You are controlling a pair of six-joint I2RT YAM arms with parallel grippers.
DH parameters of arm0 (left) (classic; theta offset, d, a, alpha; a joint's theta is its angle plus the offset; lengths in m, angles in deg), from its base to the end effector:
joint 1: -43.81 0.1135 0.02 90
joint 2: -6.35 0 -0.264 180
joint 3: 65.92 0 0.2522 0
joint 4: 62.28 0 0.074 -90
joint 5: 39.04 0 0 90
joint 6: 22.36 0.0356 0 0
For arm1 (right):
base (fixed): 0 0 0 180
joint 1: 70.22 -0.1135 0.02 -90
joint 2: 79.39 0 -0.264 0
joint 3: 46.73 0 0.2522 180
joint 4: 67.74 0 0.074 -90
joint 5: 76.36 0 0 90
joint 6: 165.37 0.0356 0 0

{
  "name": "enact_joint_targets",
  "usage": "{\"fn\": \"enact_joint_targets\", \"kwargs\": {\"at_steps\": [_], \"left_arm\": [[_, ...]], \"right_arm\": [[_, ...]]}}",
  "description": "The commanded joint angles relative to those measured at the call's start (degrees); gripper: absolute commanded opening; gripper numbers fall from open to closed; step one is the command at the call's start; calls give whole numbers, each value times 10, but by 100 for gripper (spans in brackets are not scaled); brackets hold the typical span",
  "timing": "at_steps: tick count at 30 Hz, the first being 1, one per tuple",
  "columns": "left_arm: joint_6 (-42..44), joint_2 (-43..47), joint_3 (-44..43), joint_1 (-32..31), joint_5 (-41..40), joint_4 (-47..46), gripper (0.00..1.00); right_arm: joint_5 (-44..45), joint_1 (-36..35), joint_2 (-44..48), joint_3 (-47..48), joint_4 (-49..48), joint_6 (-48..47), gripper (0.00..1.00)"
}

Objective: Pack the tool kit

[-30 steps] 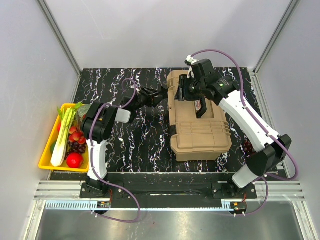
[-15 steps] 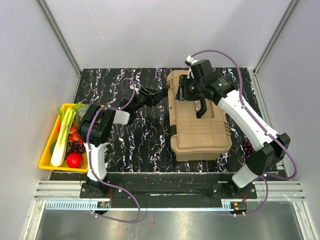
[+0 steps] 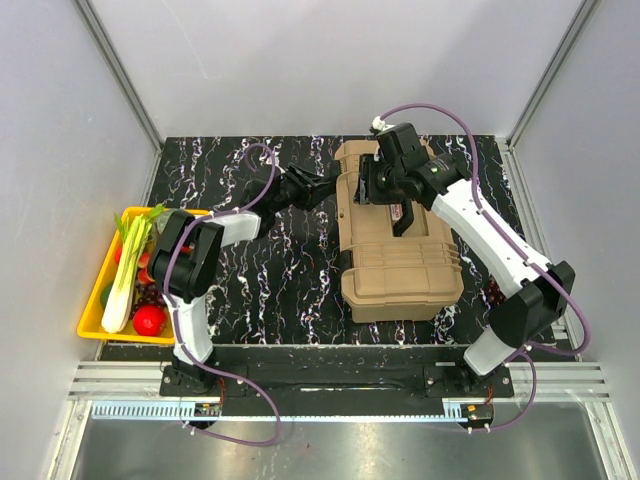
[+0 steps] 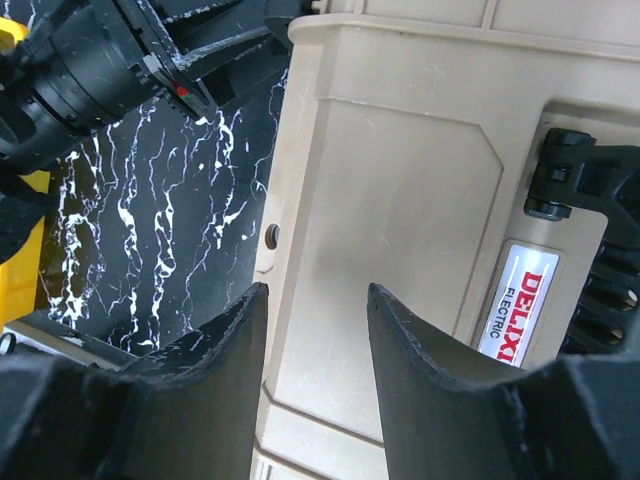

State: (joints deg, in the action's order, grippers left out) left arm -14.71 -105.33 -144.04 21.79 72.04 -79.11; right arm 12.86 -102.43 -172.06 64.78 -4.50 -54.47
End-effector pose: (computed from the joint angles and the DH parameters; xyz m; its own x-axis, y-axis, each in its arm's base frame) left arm 0.3942 -0.1732 0.1885 -0.6987 -0.7150 -0.0249 -0.1754 0.2049 -0.9629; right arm 0.2953 0.1866 0.3820 -0.7461 -0.0484 -0.6641 -0.2944 0.9186 0.2638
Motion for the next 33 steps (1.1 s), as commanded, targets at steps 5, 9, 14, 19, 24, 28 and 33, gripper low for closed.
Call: {"fn": "enact_joint_targets", "kwargs": {"at_steps": [5, 9, 14, 19, 24, 28, 33], "left_arm": [[74, 49, -49, -21, 1, 51, 53], [73, 50, -46, -20, 1, 29, 54], [75, 59, -50, -21, -5, -4, 54], [88, 70, -50, -21, -15, 3, 50], [102, 76, -50, -23, -17, 15, 49], [137, 79, -68, -29, -31, 86, 49], [176, 72, -93, -35, -61, 187, 57]], "right_arm": [[33, -1, -6, -15, -8, 5, 50], [36, -1, -8, -23, -8, 5, 50], [40, -1, -9, -28, -9, 3, 50], [43, -1, -9, -31, -8, 4, 50], [45, -1, -13, -31, -8, 4, 50], [45, -1, -15, -27, -9, 5, 50], [43, -1, -17, -18, -8, 5, 52]]}}
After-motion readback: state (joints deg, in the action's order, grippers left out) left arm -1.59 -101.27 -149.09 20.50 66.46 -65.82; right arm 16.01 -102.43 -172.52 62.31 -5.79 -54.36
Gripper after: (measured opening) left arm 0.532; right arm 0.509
